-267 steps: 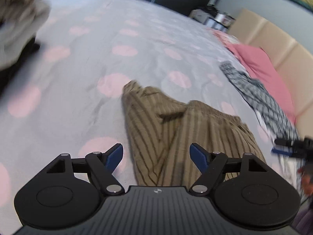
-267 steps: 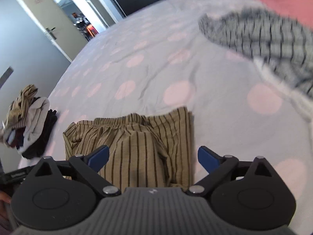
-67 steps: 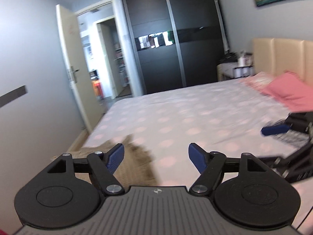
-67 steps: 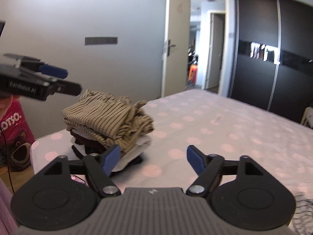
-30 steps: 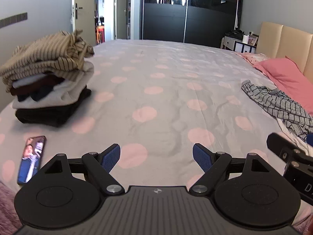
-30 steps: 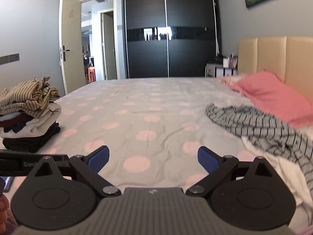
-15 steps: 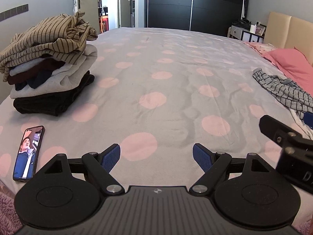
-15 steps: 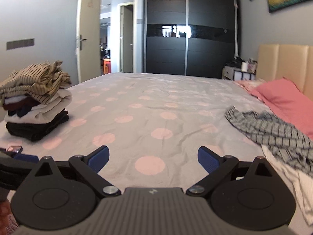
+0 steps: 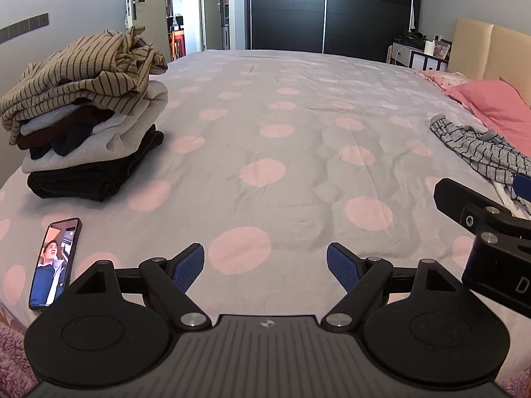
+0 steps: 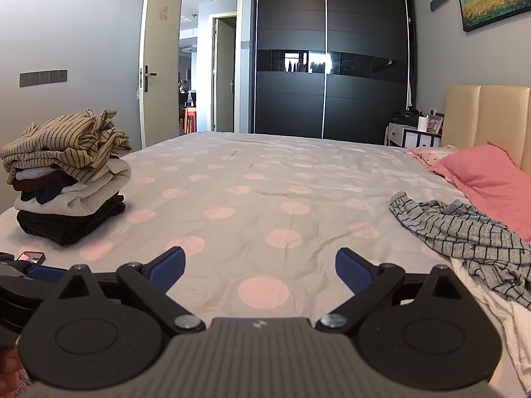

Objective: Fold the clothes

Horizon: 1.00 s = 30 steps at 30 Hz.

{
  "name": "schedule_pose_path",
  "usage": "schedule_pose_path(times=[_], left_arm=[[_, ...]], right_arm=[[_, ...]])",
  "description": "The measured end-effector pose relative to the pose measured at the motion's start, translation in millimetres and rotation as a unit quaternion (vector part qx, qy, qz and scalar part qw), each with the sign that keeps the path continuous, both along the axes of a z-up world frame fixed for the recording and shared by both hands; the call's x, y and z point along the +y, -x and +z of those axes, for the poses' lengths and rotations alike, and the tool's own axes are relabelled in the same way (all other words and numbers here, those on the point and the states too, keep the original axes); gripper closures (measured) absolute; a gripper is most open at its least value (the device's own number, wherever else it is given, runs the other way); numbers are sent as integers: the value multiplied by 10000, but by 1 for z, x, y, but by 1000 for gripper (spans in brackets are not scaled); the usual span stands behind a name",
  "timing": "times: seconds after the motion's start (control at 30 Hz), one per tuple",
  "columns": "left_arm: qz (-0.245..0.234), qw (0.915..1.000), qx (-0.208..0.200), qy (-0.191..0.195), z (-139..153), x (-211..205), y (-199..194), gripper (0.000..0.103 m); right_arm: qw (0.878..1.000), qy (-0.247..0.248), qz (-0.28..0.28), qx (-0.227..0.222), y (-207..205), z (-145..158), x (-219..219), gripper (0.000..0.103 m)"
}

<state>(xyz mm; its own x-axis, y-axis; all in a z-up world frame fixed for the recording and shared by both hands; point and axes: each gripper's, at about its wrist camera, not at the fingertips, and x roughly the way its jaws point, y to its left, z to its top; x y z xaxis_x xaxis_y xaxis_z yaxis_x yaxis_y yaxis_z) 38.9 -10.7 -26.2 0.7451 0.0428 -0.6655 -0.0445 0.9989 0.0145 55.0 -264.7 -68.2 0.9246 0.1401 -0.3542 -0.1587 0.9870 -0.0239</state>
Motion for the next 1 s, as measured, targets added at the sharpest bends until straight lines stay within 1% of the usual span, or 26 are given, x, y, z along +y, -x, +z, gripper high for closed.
schedule_pose_path(times=[0.3,0.47,0.57,0.7,1.0], left_arm=[[-23,9996,-236,-121,12,-2,6,22],[-6,9995,-290,-93,17,0,7,22],[-15,9995,-291,-108,18,0,6,22],[-16,9996,-253,-89,18,2,6,22],[-35,9996,-269,-126,23,5,4,22]], right_arm=[[9998,101,-75,-157,9,6,0,5],[9997,139,-127,-135,9,7,1,5],[9996,204,-175,-37,8,5,1,5],[9997,170,-183,66,6,3,0,5],[9997,201,-131,35,8,3,1,5]])
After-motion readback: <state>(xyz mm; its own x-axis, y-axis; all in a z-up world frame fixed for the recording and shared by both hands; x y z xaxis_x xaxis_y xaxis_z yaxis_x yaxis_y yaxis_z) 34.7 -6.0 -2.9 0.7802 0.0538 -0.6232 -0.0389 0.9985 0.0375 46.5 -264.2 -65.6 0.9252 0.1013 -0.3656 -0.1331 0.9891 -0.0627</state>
